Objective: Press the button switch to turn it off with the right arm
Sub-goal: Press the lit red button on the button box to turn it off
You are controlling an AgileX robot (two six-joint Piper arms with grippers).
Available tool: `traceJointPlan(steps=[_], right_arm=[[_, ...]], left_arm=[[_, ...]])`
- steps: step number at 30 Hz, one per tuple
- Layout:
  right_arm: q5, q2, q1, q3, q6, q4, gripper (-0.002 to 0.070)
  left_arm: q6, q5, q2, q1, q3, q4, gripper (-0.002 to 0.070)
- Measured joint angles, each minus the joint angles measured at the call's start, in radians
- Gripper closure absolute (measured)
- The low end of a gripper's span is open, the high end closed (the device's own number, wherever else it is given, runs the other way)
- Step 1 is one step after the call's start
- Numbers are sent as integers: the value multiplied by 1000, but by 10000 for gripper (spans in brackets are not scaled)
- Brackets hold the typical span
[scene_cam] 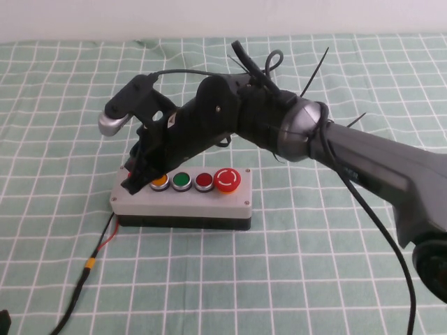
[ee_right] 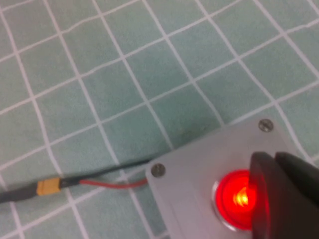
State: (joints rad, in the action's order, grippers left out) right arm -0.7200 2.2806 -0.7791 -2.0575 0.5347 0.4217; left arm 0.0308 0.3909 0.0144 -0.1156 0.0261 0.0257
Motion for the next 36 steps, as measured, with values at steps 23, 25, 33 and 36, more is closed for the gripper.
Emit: traceJointPlan(steps=[23,25,33,36], right_arm=[[-194,-635,65,146,-466,-489,688],[-158,-715,65,255,-541,-539,688],[22,-1118,65,805,-721,-607,688],[32,-1265,65,942,-742,-610,688]], left_arm=[[0,0,0,0,0,0,678],[0,0,0,0,0,0,678],[0,0,0,0,0,0,678],[0,0,0,0,0,0,678]])
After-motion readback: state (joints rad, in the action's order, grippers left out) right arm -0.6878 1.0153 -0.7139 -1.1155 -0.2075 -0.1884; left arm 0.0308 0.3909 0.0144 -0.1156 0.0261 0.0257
